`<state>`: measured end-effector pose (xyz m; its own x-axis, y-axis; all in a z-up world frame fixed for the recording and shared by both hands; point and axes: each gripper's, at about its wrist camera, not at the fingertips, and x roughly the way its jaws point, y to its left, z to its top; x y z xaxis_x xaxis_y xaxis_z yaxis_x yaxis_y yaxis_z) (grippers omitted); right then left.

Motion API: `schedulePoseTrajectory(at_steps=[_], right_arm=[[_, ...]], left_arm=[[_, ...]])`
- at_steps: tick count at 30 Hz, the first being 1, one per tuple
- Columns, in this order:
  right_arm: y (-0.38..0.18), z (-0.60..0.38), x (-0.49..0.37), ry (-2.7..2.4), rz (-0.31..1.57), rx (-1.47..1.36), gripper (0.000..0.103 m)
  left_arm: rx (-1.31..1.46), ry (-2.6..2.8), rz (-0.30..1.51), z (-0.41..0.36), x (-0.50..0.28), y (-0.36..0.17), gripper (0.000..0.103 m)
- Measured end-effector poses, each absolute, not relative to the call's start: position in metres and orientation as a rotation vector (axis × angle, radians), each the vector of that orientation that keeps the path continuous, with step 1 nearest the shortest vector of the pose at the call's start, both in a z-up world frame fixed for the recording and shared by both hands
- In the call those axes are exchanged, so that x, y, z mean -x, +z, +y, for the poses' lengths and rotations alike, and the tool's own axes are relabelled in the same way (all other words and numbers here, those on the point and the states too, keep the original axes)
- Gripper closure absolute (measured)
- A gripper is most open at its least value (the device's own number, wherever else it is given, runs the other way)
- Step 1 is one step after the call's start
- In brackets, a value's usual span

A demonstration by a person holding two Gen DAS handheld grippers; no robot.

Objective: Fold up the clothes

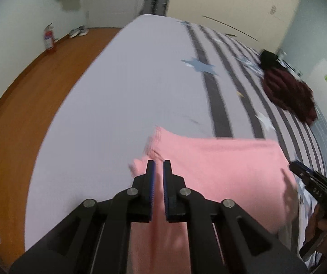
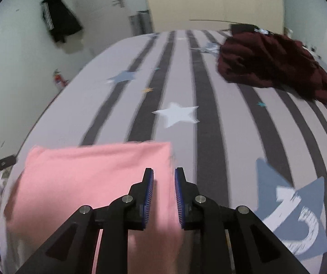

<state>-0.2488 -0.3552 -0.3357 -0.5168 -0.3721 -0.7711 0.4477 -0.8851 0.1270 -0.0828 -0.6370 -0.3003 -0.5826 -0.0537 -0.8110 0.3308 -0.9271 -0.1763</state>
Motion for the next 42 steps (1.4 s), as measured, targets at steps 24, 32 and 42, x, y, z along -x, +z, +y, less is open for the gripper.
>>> schedulePoseTrajectory(at_steps=[24,32,42], right_arm=[[-0.359,-0.311,0.245,-2.274,-0.121,-1.48,0.043],[-0.378,-0.315,0.246,-2.134,-0.276,-1.524,0.035],[-0.386,-0.34,0.245,-2.02,-0.315,-1.541,0.034]], left_arm=[[-1.428,-2.359,0.829,-0.648,0.073,-0.355,0.034],[-1.501,-2.362,0.94,-0.637,0.078,-0.362,0.03],[-1.529,-2.415,0.88,-0.63,0.109,-0.35,0.056]])
